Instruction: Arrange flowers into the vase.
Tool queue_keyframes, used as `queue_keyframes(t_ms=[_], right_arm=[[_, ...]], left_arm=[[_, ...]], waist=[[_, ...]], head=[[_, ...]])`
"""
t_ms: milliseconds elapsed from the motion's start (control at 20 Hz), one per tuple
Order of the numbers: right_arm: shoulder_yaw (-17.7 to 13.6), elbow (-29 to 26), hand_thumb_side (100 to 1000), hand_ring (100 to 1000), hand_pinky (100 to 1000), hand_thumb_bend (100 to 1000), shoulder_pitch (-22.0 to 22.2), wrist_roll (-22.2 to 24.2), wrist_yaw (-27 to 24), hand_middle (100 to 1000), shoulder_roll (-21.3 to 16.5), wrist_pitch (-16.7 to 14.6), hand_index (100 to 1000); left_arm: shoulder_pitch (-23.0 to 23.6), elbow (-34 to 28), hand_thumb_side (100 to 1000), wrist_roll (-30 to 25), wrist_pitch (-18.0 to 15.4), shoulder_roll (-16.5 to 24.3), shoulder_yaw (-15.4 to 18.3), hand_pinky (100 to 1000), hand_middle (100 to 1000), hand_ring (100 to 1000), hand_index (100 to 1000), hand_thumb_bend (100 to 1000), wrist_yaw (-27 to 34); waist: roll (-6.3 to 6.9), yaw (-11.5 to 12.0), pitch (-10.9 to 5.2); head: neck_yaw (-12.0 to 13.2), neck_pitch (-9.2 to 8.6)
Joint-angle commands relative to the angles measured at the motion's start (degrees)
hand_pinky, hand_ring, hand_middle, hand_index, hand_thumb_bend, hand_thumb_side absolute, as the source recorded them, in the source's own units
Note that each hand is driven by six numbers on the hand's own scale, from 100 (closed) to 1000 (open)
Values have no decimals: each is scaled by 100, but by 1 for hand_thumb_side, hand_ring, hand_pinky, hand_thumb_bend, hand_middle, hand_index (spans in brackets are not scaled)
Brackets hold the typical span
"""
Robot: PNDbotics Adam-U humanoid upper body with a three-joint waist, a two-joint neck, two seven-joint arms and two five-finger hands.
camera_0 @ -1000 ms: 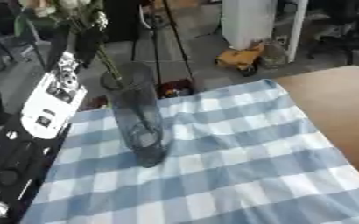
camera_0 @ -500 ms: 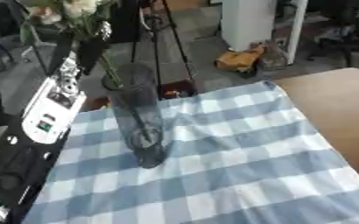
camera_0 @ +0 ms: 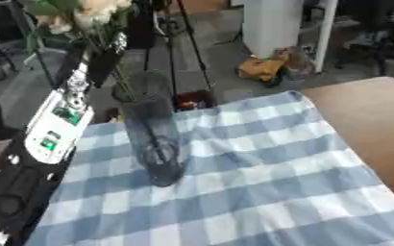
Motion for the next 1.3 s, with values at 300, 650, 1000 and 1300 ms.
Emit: queue_keyframes(t_ms=[300, 650, 1000, 1300], right_arm=[[-49, -88, 987, 779, 795, 100, -51, -80, 49, 654, -76, 33, 809], [-53, -88, 989, 779, 796, 100, -37, -110, 52, 653, -63, 46, 810], [-79, -88, 989, 780, 796, 100, -33, -192, 55, 654, -58, 85, 810], [-104, -88, 989, 780, 796, 100, -21, -276, 83, 654, -59, 127, 809]], left_arm=[[-81, -150, 1000, -689, -128, 209, -23, 342, 759, 712, 788, 208, -348], [-61, -180, 1000, -1190, -187, 279, -12, 386, 792, 745, 838, 200, -732], [-46, -192, 1000, -1284, -154, 278, 8, 391, 788, 745, 833, 192, -859], [-28, -253, 1000, -1449, -188, 319, 8, 418, 806, 763, 855, 191, -865]], waist=[[-56, 7, -152], [-49, 25, -176], [-51, 19, -172], [-60, 29, -180]], head=[[-22, -65], [-31, -69], [-10, -85], [-16, -64]])
